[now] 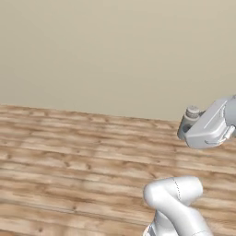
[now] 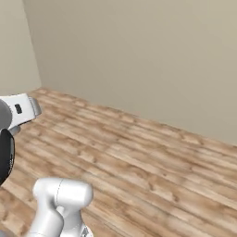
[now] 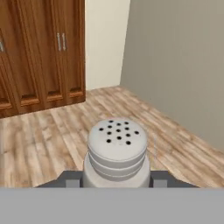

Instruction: Collect the turmeric, ketchup, and shaker from the cabinet and place them next to the stove.

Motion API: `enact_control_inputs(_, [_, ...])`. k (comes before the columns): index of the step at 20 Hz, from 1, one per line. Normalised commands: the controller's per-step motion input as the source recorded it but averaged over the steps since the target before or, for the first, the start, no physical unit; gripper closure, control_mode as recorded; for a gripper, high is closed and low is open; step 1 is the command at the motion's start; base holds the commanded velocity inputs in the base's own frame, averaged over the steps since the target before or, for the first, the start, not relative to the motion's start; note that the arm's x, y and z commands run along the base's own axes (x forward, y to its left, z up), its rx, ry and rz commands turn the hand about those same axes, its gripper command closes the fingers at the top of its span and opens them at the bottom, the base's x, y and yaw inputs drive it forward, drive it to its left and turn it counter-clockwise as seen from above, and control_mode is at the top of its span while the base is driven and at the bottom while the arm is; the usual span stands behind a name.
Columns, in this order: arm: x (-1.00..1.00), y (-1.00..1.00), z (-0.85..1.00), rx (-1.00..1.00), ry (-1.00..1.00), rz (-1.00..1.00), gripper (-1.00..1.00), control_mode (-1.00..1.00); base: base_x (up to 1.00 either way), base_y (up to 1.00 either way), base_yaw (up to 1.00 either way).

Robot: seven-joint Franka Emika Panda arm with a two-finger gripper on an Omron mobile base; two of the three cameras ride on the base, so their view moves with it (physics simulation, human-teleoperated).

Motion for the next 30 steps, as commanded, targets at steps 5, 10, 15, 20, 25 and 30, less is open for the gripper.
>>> enact_control_inputs(5, [0.0, 0.0, 0.0, 0.0, 0.0, 0.0, 1.0, 1.0, 0.2, 0.0, 0.6])
enact_control_inputs(10, [0.0, 0.0, 0.0, 0.0, 0.0, 0.0, 1.0, 1.0, 0.27, 0.0, 0.58])
enact_control_inputs(15, [0.0, 0.0, 0.0, 0.0, 0.0, 0.0, 1.0, 1.0, 0.4, 0.0, 0.54])
enact_control_inputs(20, [0.0, 0.0, 0.0, 0.0, 0.0, 0.0, 1.0, 1.0, 0.53, 0.0, 0.52])
enact_control_inputs(25, [0.0, 0.0, 0.0, 0.0, 0.0, 0.0, 1.0, 1.0, 0.65, 0.0, 0.48])
enact_control_inputs(30, [0.0, 0.0, 0.0, 0.0, 0.0, 0.0, 1.0, 1.0, 0.9, 0.0, 0.43])
